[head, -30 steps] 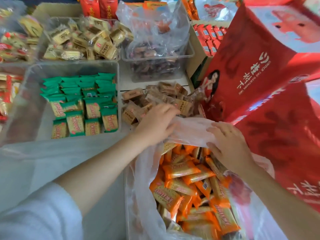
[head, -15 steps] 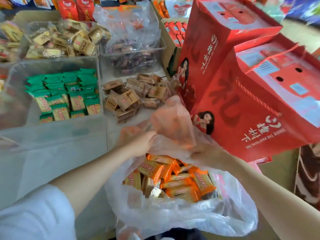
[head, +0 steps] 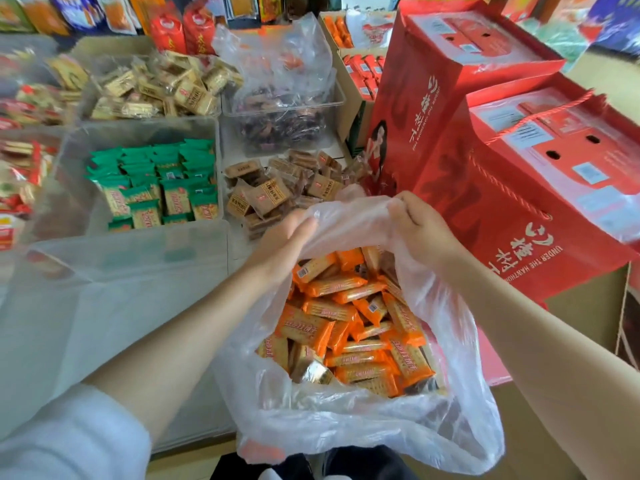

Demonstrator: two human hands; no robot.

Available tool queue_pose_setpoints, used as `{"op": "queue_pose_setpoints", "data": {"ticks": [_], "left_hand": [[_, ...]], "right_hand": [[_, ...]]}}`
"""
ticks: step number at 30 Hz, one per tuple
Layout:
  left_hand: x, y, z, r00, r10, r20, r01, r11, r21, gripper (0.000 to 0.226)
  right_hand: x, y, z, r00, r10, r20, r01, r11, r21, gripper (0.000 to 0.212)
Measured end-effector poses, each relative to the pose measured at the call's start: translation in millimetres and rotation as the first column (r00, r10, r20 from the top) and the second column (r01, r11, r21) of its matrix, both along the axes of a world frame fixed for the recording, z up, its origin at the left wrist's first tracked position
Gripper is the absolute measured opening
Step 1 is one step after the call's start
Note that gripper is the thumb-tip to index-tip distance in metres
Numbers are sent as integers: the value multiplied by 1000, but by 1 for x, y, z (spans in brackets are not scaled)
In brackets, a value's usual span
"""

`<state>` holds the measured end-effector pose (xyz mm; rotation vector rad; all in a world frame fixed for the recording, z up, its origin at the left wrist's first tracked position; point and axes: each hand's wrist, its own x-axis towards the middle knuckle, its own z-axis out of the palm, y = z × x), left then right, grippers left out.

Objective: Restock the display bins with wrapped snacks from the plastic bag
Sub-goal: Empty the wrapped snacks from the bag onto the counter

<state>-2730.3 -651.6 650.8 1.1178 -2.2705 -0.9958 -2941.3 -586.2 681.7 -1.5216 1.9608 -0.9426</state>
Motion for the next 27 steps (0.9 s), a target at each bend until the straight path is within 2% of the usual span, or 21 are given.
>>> {"op": "queue_pose_setpoints", "data": {"ticks": [2, 4, 5, 7, 8, 10, 11, 13, 14, 15, 16, 18, 20, 22, 24, 27], "left_hand": [[10, -6, 5, 999, -28, 15, 29, 994, -108, 59], [23, -7, 0, 998, -60, 34, 66, 970, -232, 43], [30, -8, -4, 994, -88, 67, 104, 950, -293, 42], [38, -11, -12, 977, -130, 171, 186, 908, -375, 55], [41, -14, -16, 964, -120, 236, 204, 907, -368, 55], [42, -22, -19, 952, -23, 306, 117, 948, -295, 44], [43, -26, -22, 938, 24, 344, 68, 965, -254, 42], [43, -38, -26, 886, 74, 457, 37, 973, -228, 46], [43, -42, -27, 848, 73, 525, 56, 972, -226, 44], [44, -44, -28, 806, 63, 589, 87, 971, -224, 41], [45, -43, -27, 782, 62, 620, 97, 971, -219, 38], [49, -38, -27, 827, 54, 560, 125, 953, -276, 34], [53, -29, -27, 910, -18, 415, 230, 855, -465, 25], [56, -17, -28, 932, -159, 325, 327, 756, -568, 18], [57, -2, -32, 899, -288, 329, 427, 741, -519, 17], [62, 15, -41, 850, -328, 413, 483, 799, -359, 27]], "right_hand": [[1, -19, -2, 996, -24, -90, 22, 999, -29, 25], [5, -34, -9, 968, -28, -249, 27, 1000, -9, 24], [8, -38, -14, 928, -16, -373, 30, 999, 34, 26], [17, -37, -24, 772, 59, -632, 12, 994, 107, 33], [20, -31, -29, 679, 91, -728, -46, 996, 82, 39], [31, -11, -40, 545, 189, -817, -323, 946, 4, 49], [39, 0, -48, 498, 223, -838, -479, 876, -52, 47], [52, 21, -71, 406, 337, -849, -651, 759, -10, 37], [59, 26, -79, 401, 426, -811, -640, 763, 85, 34], [64, 28, -85, 429, 520, -738, -591, 780, 206, 41], [68, 28, -90, 473, 596, -649, -525, 782, 336, 57], [70, 25, -103, 557, 649, -518, -413, 758, 504, 85], [72, 18, -109, 635, 630, -447, -363, 754, 548, 100], [71, 12, -115, 709, 583, -396, -326, 769, 550, 112], [68, 4, -115, 715, 589, -376, -305, 748, 590, 116], [65, -3, -113, 653, 632, -416, -315, 727, 610, 104]]}}
